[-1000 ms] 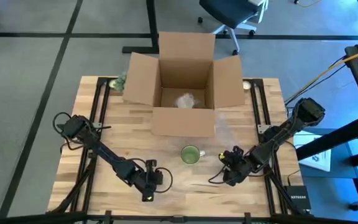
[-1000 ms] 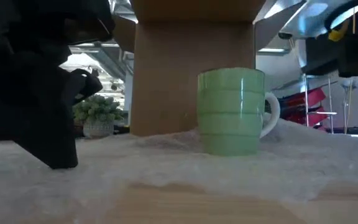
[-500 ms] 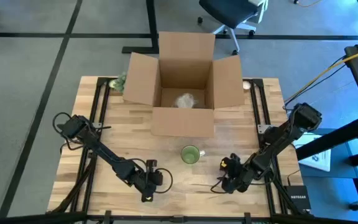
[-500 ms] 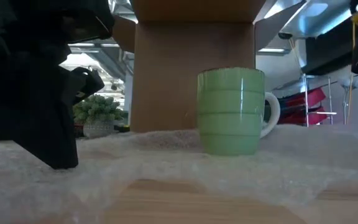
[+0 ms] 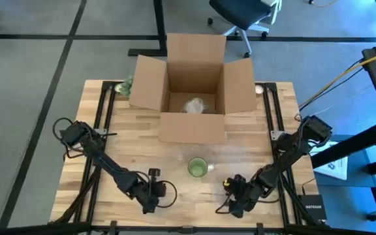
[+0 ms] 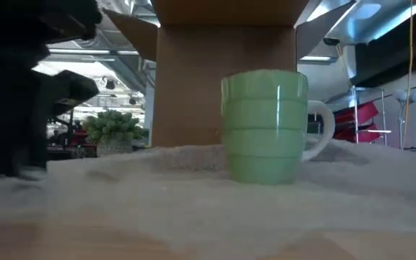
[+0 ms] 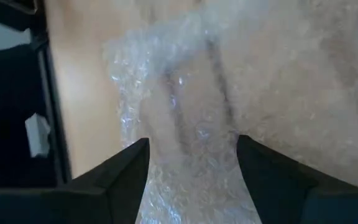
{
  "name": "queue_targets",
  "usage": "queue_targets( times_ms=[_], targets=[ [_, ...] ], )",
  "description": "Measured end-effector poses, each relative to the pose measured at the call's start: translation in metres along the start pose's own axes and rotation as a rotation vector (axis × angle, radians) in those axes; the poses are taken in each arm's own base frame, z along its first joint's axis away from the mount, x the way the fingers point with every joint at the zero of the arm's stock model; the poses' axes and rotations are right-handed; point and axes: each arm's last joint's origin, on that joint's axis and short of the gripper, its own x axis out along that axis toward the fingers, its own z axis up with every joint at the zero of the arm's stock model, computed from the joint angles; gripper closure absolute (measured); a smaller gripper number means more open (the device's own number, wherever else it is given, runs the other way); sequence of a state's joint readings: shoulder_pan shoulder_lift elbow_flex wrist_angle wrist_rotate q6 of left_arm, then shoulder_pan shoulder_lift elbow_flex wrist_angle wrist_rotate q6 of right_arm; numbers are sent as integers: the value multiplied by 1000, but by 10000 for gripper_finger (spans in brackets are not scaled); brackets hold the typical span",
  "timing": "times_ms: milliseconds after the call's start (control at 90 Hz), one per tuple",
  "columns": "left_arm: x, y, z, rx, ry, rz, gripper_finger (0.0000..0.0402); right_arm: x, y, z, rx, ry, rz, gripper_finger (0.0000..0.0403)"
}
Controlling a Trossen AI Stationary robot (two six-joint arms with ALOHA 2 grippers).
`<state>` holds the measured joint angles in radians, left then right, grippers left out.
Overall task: Wrap mug
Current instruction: Wrap the green mug with bubble wrap
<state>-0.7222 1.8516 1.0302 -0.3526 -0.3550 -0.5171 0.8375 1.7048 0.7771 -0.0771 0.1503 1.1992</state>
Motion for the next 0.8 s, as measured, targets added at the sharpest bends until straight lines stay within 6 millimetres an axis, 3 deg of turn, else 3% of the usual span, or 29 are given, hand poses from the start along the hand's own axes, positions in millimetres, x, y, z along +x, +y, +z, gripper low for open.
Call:
queue_targets(
  times_ms=[211, 411, 633, 800],
  targets=[
    [-22, -1, 10, -21, -64, -27, 402, -23, 15, 10, -83, 2, -89, 173],
    [-25, 3, 13, -42, -83, -19, 402, -30, 1, 14, -213, -59, -327, 173],
    [-23, 7, 15, -96, -78, -15, 402, -26, -27, -7, -165, 47, -432, 173],
    [-22, 5, 13, -91, -78, -19, 402, -25, -39, -26, -77, 22, -444, 173]
  ],
)
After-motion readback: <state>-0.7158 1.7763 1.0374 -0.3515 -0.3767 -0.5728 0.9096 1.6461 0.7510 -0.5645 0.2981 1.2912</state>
